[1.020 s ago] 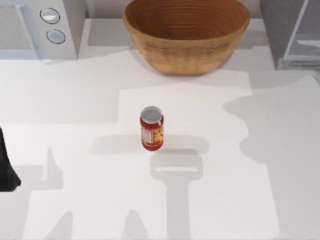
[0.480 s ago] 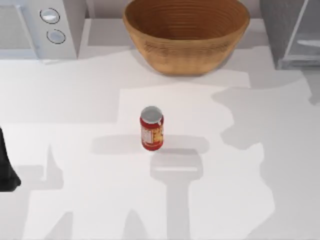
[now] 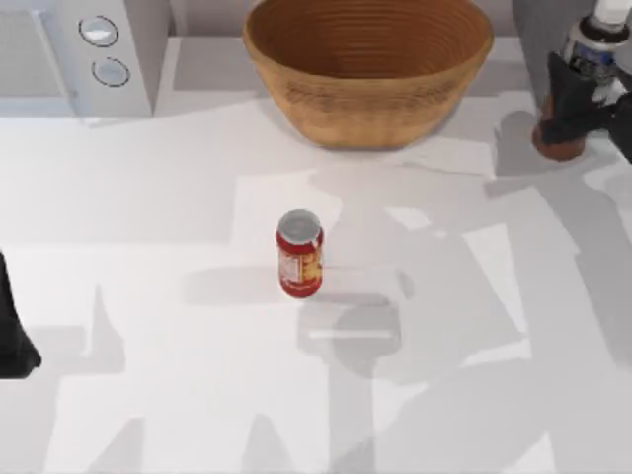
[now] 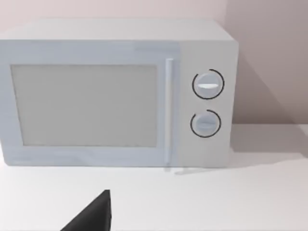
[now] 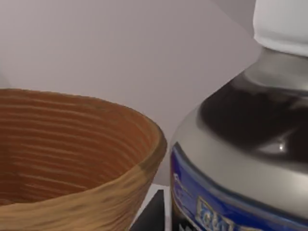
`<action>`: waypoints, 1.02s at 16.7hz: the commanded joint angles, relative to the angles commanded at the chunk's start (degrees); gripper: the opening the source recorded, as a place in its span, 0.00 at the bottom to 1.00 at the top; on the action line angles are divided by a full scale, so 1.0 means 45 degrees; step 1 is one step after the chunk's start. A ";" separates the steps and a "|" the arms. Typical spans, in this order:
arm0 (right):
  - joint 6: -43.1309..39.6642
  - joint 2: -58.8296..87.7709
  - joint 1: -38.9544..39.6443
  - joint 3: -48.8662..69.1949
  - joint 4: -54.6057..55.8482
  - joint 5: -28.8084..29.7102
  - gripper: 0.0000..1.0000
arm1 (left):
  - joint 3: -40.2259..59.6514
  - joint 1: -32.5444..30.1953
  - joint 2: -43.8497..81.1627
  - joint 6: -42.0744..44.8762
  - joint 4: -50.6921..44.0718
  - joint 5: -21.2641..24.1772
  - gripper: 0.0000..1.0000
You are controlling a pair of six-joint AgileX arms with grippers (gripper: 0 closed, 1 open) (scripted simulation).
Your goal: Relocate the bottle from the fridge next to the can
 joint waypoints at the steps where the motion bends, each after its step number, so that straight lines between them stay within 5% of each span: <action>1: -0.0014 0.0034 0.0835 -0.0232 0.0239 0.1263 0.00 | 0.0000 0.0000 0.0000 0.0000 0.0000 0.0000 1.00; 10: -0.0134 0.0130 0.7264 -0.2119 0.2044 1.1002 0.00 | 0.0000 0.0000 0.0000 0.0000 0.0000 0.0000 1.00; 13: -0.0159 0.0065 0.8373 -0.2488 0.2327 1.2637 0.00 | 0.0000 0.0000 0.0000 0.0000 0.0000 0.0000 1.00; 17: -0.0166 0.0038 0.8660 -0.2593 0.2400 1.3053 0.00 | 0.0000 0.0000 0.0000 0.0000 0.0000 0.0000 1.00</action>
